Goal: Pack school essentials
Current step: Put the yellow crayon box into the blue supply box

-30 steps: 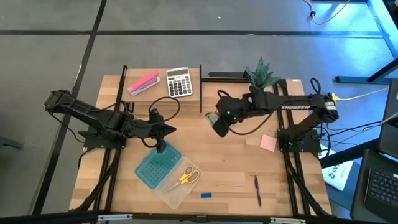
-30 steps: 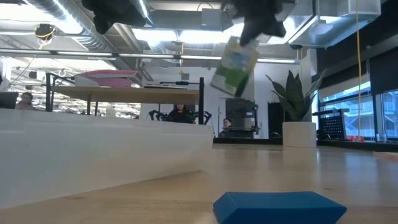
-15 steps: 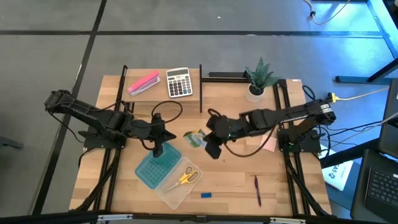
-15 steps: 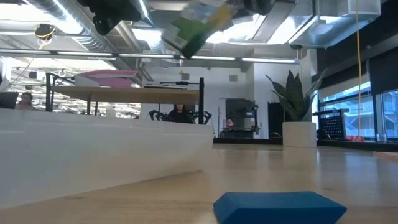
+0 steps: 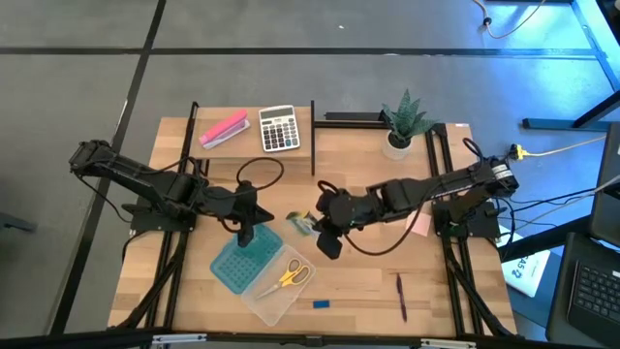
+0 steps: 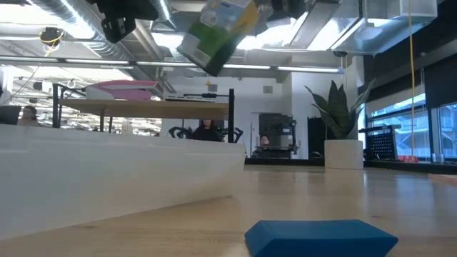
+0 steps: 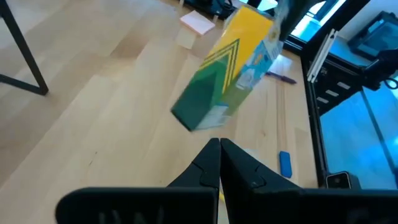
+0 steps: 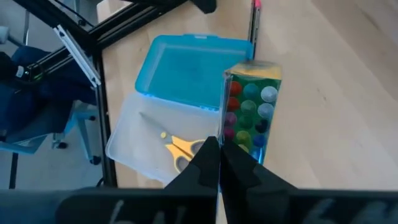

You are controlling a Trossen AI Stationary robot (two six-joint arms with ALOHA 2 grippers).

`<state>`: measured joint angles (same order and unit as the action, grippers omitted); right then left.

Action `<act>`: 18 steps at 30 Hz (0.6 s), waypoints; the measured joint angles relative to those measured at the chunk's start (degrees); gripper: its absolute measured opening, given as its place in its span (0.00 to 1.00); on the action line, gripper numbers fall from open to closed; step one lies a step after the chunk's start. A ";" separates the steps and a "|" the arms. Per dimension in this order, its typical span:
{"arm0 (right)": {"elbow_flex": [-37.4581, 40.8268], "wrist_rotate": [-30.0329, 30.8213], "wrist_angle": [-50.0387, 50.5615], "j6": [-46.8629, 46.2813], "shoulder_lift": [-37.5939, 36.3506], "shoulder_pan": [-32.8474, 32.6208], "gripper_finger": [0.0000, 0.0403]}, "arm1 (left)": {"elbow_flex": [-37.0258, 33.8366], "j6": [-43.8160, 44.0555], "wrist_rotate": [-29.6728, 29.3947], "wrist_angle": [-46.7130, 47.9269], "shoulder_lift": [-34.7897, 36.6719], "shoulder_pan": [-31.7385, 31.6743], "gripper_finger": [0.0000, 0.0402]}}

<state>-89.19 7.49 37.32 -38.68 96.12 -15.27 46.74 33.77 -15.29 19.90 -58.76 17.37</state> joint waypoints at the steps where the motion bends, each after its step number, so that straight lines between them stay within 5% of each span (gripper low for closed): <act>1: 0.00 -0.02 -0.11 -0.04 0.25 -0.03 0.01 | 0.00 0.02 0.00 -0.02 0.00 0.08 0.00; 18: 0.04 -4.65 -4.00 -7.31 7.10 -4.70 0.01 | 0.00 -0.71 1.43 1.05 0.00 0.62 0.00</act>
<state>-89.14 2.83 33.32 -45.98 103.22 -19.97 46.74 33.06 -13.86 20.95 -58.76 17.99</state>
